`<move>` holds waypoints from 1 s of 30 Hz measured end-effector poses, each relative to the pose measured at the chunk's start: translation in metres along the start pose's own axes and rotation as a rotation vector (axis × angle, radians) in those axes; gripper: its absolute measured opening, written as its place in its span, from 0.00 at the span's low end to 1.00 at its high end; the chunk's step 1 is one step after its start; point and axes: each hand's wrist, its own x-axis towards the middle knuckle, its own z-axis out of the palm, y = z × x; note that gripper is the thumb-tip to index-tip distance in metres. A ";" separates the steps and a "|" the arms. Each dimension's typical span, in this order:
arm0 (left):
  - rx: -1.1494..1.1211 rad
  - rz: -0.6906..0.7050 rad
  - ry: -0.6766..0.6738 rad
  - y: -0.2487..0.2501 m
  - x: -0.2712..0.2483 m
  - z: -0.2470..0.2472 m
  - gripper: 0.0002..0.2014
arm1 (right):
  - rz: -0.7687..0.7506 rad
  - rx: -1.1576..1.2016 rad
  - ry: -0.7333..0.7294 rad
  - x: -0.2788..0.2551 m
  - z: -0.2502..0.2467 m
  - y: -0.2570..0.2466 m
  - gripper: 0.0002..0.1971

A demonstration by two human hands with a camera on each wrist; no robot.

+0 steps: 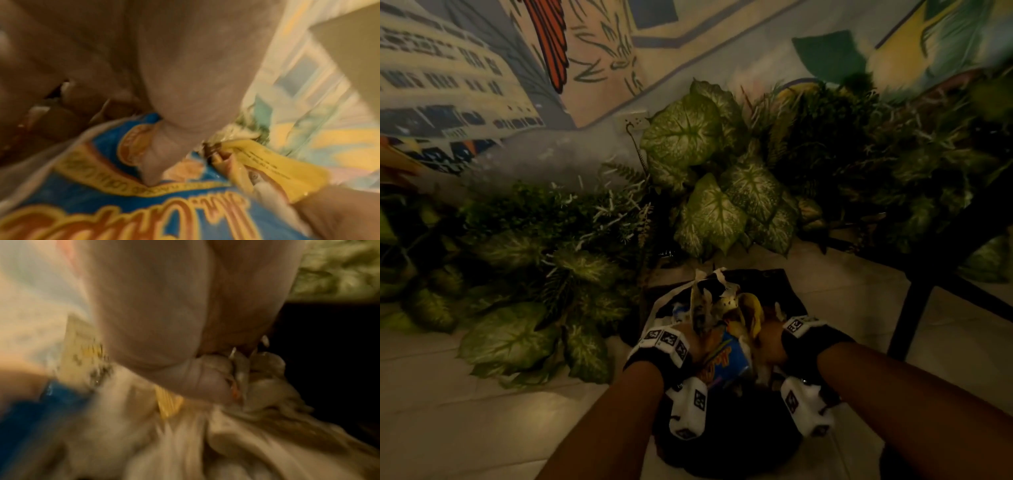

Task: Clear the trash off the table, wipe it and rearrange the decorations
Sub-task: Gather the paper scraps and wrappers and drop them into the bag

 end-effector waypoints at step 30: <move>-0.233 0.023 0.331 0.002 -0.032 -0.020 0.41 | -0.359 -0.052 -0.016 -0.065 -0.052 -0.016 0.67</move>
